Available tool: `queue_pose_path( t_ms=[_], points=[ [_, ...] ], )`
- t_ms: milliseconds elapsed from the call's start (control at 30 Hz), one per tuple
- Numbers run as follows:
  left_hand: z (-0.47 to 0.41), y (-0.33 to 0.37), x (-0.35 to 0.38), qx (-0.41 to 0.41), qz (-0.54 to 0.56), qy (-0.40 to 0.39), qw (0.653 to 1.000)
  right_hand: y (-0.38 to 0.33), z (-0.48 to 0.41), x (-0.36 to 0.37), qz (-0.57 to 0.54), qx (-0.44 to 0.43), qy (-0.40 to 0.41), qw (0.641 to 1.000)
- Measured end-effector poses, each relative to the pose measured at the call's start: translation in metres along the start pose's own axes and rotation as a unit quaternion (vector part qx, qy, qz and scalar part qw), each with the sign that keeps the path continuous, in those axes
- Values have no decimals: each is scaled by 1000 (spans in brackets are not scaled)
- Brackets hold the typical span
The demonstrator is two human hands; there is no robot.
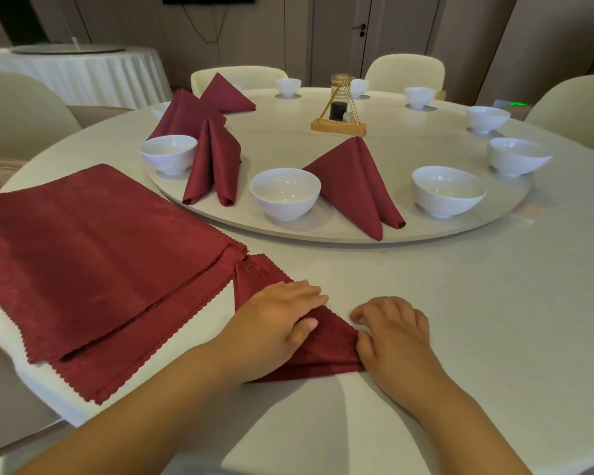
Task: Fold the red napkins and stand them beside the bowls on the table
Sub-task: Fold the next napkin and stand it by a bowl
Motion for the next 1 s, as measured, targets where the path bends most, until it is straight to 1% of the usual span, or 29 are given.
queue_pose_path(
  t_ms=[33, 67, 133, 233, 300, 367, 467, 533, 600, 667, 700, 767, 833, 900, 933, 1000],
  points=[
    [3, -4, 8, -5, -31, -42, 999, -2, 1, 0, 12, -9, 13, 1000],
    [5, -7, 15, -7, -47, -69, 996, -3, 2, -1, 21, -21, 31, 999],
    [5, -11, 23, 2, -78, -92, 993, -1, 1, -1, 34, -13, 34, 999],
    [3, -21, 28, 4, -98, -126, 987, 0, 1, 3, 51, 5, -32, 998],
    [0, -34, 26, -5, -114, -136, 984, 3, 4, 5, 52, 26, -103, 993],
    [-5, -51, 20, -33, -123, -137, 982, 6, 7, 8, 55, 40, -146, 987],
    [-9, -81, 8, -96, -113, -107, 983, 6, 8, 9, 67, 44, -158, 984],
    [-8, -96, 3, -132, -83, -82, 984, 7, 10, 10, 77, 49, -171, 981],
    [-7, -100, 2, -142, -73, -77, 984, 7, 12, 8, 87, 53, -193, 976],
    [-7, -99, 2, -133, -71, -64, 987, 4, 9, 2, 96, 62, -207, 972],
    [-7, -99, 3, -131, -70, -62, 987, 1, 5, -2, 104, 67, -207, 970],
    [-7, -102, 3, -135, -71, -58, 987, -18, -11, -11, 86, 47, -158, 982],
    [-7, -102, 3, -137, -71, -60, 986, -55, -26, -17, 1, 13, -97, 995],
    [-7, -101, 3, -134, -79, -65, 986, -91, -35, -10, -112, 4, -84, 990],
    [-7, -100, 4, -132, -80, -66, 986, -104, -38, -3, -136, 3, -85, 987],
    [-6, -100, 4, -135, -80, -72, 985, -115, -39, 14, -145, 12, -76, 986]
  ],
)
Point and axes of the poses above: each hand's wrist, its own z-axis away from the middle knuckle, its own x-axis out of the palm, y = z × x, the point moved 8 cm from there along -z, towards the middle knuckle, and after that the axes turned 10 degrees about y, right-handed, at the moved point
